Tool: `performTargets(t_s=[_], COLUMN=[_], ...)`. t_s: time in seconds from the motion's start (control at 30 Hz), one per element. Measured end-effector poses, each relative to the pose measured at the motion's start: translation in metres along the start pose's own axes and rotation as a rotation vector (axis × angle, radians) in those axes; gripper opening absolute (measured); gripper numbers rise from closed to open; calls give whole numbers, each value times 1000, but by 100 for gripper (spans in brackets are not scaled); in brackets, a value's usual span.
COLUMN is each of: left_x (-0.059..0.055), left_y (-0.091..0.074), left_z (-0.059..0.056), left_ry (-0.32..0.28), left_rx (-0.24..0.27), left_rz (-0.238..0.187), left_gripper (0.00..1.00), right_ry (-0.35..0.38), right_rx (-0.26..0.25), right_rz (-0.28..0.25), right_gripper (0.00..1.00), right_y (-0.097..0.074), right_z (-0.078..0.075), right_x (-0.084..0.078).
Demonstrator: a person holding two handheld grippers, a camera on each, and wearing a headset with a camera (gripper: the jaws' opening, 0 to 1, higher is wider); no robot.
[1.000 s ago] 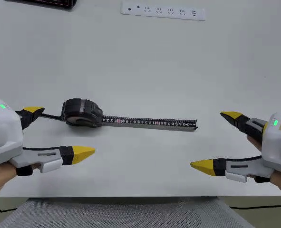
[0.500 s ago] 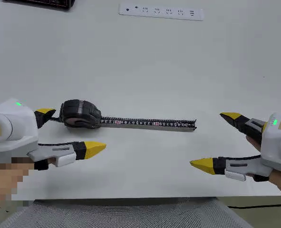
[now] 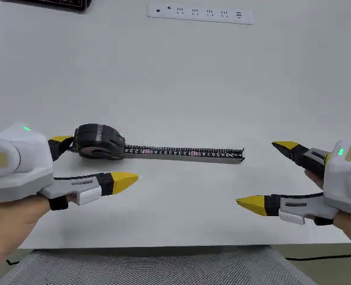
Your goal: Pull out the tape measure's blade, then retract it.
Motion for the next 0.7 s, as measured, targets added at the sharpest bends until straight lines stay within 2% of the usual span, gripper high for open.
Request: performTargets(t_s=[0.1, 0.17, 0.4, 0.53, 0.57, 0.7], left_x=[0, 3, 4, 5, 6, 6], left_y=[2, 2, 6, 9, 10, 10], left_z=[1, 3, 5, 8, 9, 13], left_ry=[-8, -39, -59, -73, -92, -106], left_rx=[23, 49, 92, 120, 128, 160], left_rz=[-11, -37, -62, -66, -76, -76], left_gripper=[97, 95, 93, 92, 92, 88], right_ry=[6, 6, 6, -4, -11, -28], right_rx=[-1, -1, 8, 13, 12, 14], right_rz=[4, 6, 19, 24, 27, 31], right_gripper=[83, 82, 78, 78, 78, 75], right_y=[1, 2, 6, 9, 9, 12], right_z=[-2, -4, -11, -14, -15, -20], right_x=[-1, -3, -6, -5, -4, -3])
Point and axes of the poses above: the centre of the closed fingertips' face, and the gripper's own axes: y roughly forward along the fingers, z roughly to its left, x roughly out of its top, the point moved 2 cm from there along -y, roughly backward along the fingers, and after that the axes turned 8 degrees about -x, right-handed, at the moved point
